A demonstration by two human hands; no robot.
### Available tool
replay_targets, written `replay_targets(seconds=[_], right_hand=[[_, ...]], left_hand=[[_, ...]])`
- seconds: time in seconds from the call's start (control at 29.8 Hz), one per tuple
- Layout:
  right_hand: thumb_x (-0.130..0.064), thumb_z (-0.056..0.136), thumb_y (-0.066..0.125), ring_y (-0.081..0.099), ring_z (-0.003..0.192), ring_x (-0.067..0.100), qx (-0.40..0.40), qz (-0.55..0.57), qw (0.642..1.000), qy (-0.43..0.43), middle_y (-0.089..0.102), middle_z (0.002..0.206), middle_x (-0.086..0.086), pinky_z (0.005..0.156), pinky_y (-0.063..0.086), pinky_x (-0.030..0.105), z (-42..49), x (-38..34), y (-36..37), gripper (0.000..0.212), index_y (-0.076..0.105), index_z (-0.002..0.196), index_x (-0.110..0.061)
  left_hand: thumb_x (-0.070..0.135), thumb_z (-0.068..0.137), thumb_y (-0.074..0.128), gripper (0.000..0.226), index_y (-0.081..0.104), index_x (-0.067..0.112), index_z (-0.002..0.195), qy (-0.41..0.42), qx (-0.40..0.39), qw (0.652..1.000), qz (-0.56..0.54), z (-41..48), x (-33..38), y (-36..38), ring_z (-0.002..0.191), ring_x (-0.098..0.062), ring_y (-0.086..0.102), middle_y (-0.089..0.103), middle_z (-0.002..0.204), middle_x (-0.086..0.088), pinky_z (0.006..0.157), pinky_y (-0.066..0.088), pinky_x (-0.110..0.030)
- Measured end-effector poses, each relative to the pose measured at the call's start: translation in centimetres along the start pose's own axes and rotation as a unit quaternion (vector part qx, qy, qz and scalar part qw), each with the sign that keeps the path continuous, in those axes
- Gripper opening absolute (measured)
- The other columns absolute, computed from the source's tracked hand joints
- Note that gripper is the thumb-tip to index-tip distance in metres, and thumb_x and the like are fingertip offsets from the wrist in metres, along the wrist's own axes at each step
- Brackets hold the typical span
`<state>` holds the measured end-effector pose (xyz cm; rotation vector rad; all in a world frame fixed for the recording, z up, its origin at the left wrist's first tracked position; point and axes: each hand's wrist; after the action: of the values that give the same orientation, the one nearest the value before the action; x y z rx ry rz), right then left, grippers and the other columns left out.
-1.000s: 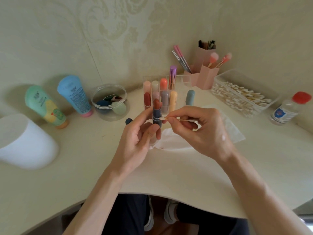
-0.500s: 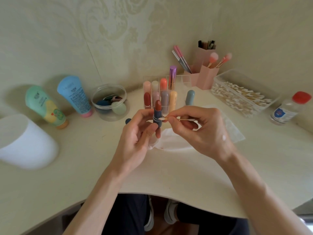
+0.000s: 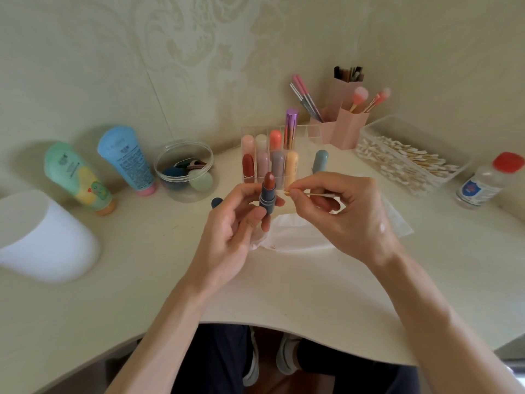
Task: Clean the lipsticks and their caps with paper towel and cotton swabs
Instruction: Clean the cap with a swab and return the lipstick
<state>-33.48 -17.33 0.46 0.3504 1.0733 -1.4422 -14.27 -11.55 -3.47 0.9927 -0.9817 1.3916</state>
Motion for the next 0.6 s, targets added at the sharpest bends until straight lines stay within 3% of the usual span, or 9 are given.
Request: replay_targets(seconds=[0.23, 0.34, 0.4, 0.5, 0.6], right_hand=[[-0.006, 0.097, 0.073, 0.047, 0.061, 0.012, 0.011, -0.027, 1.0, -0.005, 0.064, 0.071, -0.009, 0.06, 0.038, 0.019, 0.0, 0.6, 0.2, 0.01, 0.079, 0.098, -0.013], [-0.013, 0.102, 0.069, 0.049, 0.063, 0.017, 0.023, -0.048, 0.999, -0.001, 0.061, 0.07, -0.006, 0.061, 0.043, 0.03, 0.2, 1.0, 0.0, 0.009, 0.077, 0.103, -0.015], [-0.016, 0.105, 0.064, 0.056, 0.069, 0.02, 0.024, -0.068, 0.997, 0.02, 0.064, 0.074, -0.004, 0.067, 0.048, 0.037, 0.4, 1.5, -0.2, 0.01, 0.074, 0.107, -0.016], [-0.012, 0.104, 0.063, 0.067, 0.072, 0.017, 0.028, -0.067, 0.995, 0.075, 0.069, 0.075, -0.005, 0.072, 0.055, 0.036, 0.6, 2.3, -0.9, 0.012, 0.072, 0.109, -0.02], [-0.011, 0.101, 0.068, 0.072, 0.068, 0.015, 0.045, -0.053, 0.989, 0.129, 0.074, 0.074, -0.005, 0.074, 0.059, 0.037, 0.7, 2.8, -1.6, 0.009, 0.071, 0.097, -0.018]], left_hand=[[0.0, 0.108, 0.046, 0.022, 0.06, 0.005, 0.124, -0.006, -0.012, 1.0, -0.004, -0.1, 0.0, 0.0, 0.076, -0.02, 0.058, 0.073, 0.11, -0.005, 0.069, 0.048, -0.021], [0.002, 0.107, 0.048, 0.021, 0.059, 0.009, 0.123, -0.009, -0.01, 1.0, -0.003, -0.2, 0.0, 0.0, 0.077, -0.024, 0.059, 0.073, 0.11, -0.004, 0.072, 0.05, -0.026], [0.004, 0.106, 0.051, 0.019, 0.059, 0.009, 0.123, -0.004, 0.008, 1.0, 0.003, 0.0, 0.1, 0.0, 0.075, -0.022, 0.06, 0.073, 0.11, -0.004, 0.07, 0.05, -0.026], [0.006, 0.103, 0.057, 0.021, 0.059, 0.01, 0.124, 0.003, 0.063, 0.998, -0.011, 0.5, 0.1, -0.1, 0.065, -0.019, 0.06, 0.071, 0.11, -0.002, 0.062, 0.052, -0.029], [0.005, 0.103, 0.059, 0.031, 0.06, 0.013, 0.133, -0.001, 0.101, 0.995, -0.013, 1.0, 0.2, 0.2, 0.06, -0.02, 0.058, 0.07, 0.112, -0.004, 0.057, 0.05, -0.025]])
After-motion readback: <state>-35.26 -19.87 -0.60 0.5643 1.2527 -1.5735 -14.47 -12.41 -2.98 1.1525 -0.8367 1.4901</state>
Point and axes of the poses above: each hand's wrist, its own z-axis towards the middle knuckle, its own y-axis out of the palm, x = y × z
